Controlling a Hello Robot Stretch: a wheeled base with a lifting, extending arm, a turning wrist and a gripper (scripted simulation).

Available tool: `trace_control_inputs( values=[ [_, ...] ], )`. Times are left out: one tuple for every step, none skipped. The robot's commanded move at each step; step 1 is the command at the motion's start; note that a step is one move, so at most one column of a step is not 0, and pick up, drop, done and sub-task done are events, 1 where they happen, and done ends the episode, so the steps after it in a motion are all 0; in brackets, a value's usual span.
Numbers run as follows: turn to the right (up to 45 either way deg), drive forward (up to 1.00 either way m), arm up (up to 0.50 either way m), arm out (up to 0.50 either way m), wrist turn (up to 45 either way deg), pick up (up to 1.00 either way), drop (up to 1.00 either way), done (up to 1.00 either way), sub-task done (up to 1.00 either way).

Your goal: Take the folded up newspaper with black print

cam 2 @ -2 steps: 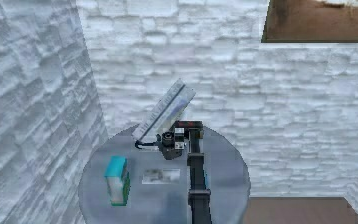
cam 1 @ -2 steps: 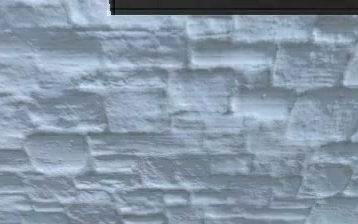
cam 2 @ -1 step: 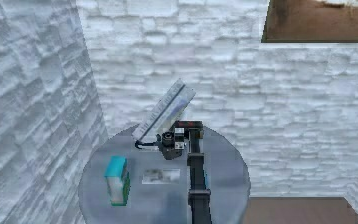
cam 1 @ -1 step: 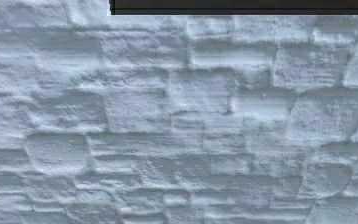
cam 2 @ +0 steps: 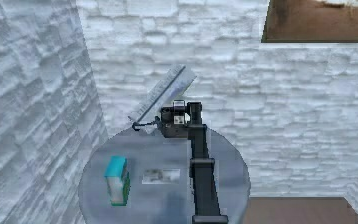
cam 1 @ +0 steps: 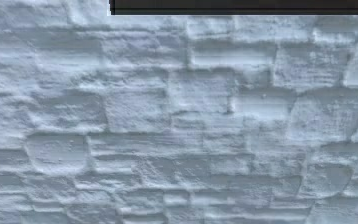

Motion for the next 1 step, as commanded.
trace_control_inputs(
  values=[
    [0.0,0.00,0.00,0.00,0.0,0.00,0.00,1.00,0.00]
  ],
)
